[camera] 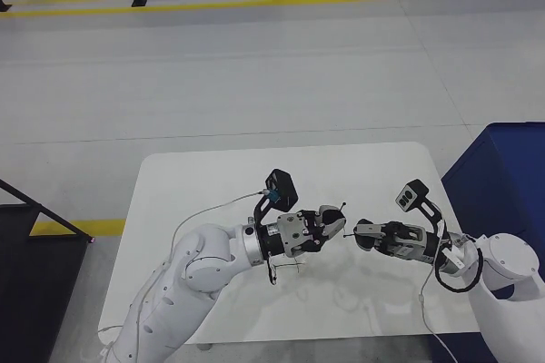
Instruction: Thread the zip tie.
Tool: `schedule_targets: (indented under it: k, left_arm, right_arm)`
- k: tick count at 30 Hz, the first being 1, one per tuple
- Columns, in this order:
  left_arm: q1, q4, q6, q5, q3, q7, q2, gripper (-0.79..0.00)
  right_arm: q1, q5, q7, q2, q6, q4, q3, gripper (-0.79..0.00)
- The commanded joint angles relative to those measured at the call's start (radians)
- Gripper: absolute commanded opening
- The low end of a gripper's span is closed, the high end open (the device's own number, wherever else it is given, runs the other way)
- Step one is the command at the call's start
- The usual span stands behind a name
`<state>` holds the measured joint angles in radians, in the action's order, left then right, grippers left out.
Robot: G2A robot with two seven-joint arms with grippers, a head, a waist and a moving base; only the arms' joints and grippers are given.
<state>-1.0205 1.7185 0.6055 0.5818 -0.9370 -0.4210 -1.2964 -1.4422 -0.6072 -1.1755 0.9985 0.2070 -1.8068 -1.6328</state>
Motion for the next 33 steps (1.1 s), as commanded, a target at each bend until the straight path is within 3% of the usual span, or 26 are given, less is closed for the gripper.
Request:
schedule_targets:
  k: [1,15,29,30,31,32,33]
  left_arm:
    - [0.000,-0.001,-0.003,0.004,-0.001,-0.003,0.000,-0.785]
    - [-0.043,0.008,-0.001,0.005,-0.037,0.010,0.011,-0.785]
    - [-0.039,0.003,0.026,0.001,-0.026,-0.019,0.016,-0.785]
    - [-0.038,0.002,0.025,0.000,-0.025,-0.019,0.015,-0.733]
    - [-0.038,0.001,0.024,0.000,-0.024,-0.019,0.015,-0.459]
    - [-0.037,0.001,0.023,0.001,-0.024,-0.020,0.016,-0.031]
    - [-0.037,0.001,0.021,0.001,-0.025,-0.017,0.016,0.000]
  right_arm:
    - [0.000,0.000,0.000,0.000,0.000,0.000,0.000,-0.785]
    - [-0.008,-0.057,0.035,0.000,-0.008,-0.001,0.007,-0.785]
    - [-0.020,-0.044,0.060,-0.005,-0.022,-0.017,0.031,-0.785]
    - [-0.023,-0.043,0.062,-0.005,-0.023,-0.019,0.031,-0.785]
    - [-0.025,-0.044,0.064,-0.005,-0.024,-0.020,0.031,-0.785]
    - [-0.026,-0.045,0.066,-0.006,-0.024,-0.020,0.031,-0.785]
    - [-0.026,-0.045,0.067,-0.006,-0.024,-0.020,0.031,-0.785]
